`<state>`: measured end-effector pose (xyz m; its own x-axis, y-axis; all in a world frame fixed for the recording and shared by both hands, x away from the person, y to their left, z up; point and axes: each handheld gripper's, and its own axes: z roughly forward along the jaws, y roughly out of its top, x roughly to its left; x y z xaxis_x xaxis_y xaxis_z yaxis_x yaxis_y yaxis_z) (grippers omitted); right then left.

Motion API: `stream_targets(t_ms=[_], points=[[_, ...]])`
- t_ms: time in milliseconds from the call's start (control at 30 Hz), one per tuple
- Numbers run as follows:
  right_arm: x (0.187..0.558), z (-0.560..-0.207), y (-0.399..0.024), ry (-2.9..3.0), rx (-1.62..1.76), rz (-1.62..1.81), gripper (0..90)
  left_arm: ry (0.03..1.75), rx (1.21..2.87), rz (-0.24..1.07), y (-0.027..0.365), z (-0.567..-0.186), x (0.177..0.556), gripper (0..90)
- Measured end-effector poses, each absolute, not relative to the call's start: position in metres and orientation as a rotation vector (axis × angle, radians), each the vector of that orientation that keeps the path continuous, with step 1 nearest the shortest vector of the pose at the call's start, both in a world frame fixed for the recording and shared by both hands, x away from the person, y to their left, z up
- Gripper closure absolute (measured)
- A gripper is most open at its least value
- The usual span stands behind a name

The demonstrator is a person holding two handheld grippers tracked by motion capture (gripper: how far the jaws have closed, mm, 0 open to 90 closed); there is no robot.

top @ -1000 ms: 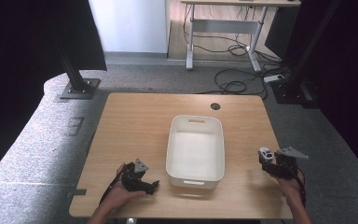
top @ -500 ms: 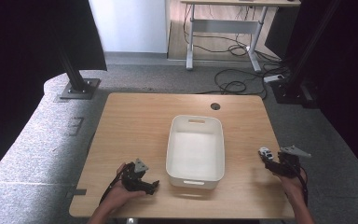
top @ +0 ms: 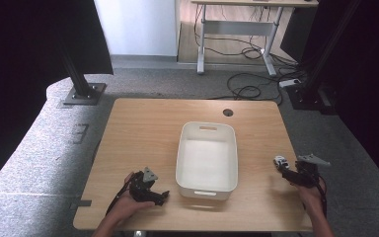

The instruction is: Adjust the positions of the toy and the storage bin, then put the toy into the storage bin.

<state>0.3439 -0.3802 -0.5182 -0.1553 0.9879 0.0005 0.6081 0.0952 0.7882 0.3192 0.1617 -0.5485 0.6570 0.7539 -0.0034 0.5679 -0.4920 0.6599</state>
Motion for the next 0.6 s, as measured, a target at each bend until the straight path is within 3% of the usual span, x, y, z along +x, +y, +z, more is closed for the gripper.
stream_targets(t_ms=[600], points=[[0.361,-0.524,-0.382,1.838,1.556,0.896,29.9,1.039,2.228,0.387,0.16,-0.549,0.318,0.0]])
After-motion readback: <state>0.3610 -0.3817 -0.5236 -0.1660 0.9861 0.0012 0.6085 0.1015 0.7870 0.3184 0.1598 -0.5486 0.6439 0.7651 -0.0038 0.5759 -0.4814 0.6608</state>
